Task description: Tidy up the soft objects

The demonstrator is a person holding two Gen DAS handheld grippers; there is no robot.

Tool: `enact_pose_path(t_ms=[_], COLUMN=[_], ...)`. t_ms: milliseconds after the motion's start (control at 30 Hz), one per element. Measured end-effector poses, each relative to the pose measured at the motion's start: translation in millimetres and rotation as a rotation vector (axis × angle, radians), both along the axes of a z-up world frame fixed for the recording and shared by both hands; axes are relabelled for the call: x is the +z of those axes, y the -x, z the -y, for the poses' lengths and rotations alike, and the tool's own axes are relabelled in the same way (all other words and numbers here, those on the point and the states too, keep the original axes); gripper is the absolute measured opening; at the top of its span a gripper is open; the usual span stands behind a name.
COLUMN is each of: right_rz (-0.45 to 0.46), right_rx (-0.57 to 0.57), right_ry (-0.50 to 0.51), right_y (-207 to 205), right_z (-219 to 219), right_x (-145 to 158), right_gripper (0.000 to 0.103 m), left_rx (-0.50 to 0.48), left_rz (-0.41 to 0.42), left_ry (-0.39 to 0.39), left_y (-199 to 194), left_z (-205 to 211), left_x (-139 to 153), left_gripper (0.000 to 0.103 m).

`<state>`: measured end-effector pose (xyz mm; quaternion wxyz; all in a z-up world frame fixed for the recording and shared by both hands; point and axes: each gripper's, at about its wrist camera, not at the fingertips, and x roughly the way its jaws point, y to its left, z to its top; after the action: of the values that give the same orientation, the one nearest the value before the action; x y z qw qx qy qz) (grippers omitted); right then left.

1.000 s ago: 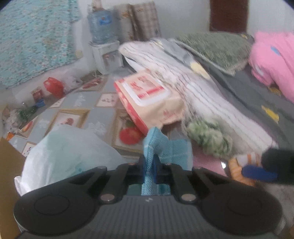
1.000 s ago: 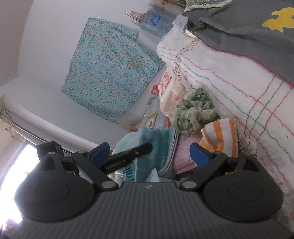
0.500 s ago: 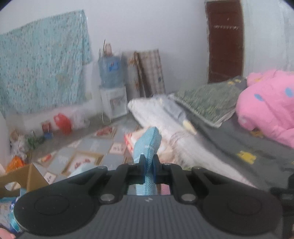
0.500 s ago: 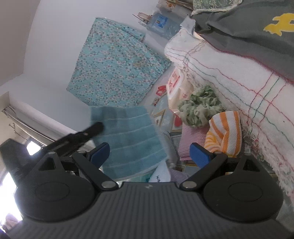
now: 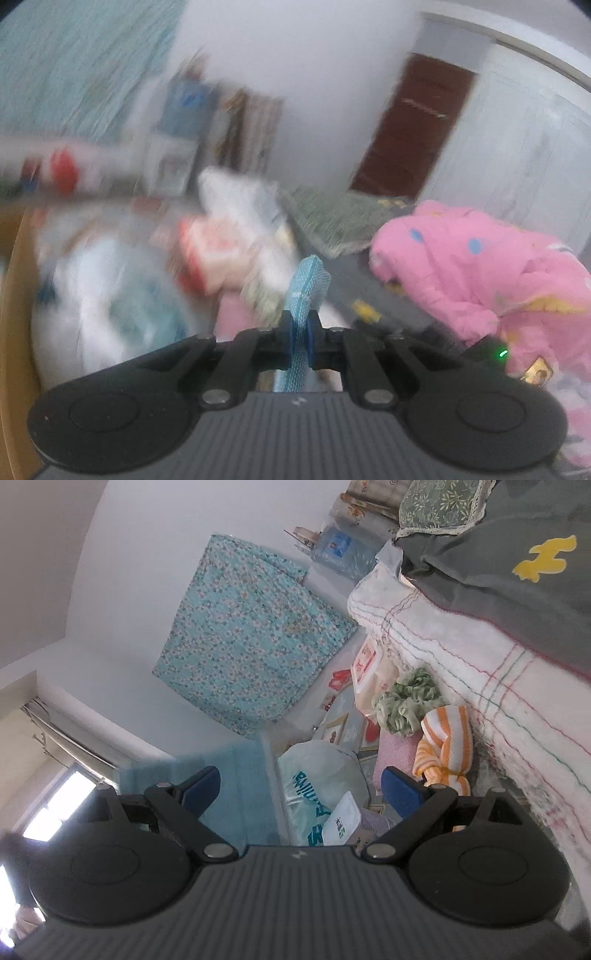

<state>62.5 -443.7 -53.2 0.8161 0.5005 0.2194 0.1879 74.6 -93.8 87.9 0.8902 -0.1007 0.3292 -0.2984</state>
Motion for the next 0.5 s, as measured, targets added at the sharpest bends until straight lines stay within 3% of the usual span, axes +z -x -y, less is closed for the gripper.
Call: enact_pose_path(t_ms=[100,267,400,500], right_rz=[-0.01,-0.06,-0.111,-0.141], right_rx=[0.012,0.09,0.189,0.235], right_ry=[0.014,0.058,0.076,0.084], right_y=[9.2,21.4,26.6,27.4], right_z=[-3.8,-26.0,-53.2,-70.9], right_x=[-1.3,-11.3,-26.7,-36.8], right_gripper=[0.095,0.095,0.095,0.095], left_rx=[0.097,0.268,0.331,0.308], left_rz=[-0.115,-0.251,-0.219,-0.209], left_ry=[-0.022,-0.134,-0.215,-0.21], left_y=[1.3,2.2,13.3,13.1], left_z=[-21.4,-52.2,-56.8,-51.2], left_x=[-50.0,-119.4,-134.6,-137.6], left_gripper=[0.008,0.008,0.008,0.009])
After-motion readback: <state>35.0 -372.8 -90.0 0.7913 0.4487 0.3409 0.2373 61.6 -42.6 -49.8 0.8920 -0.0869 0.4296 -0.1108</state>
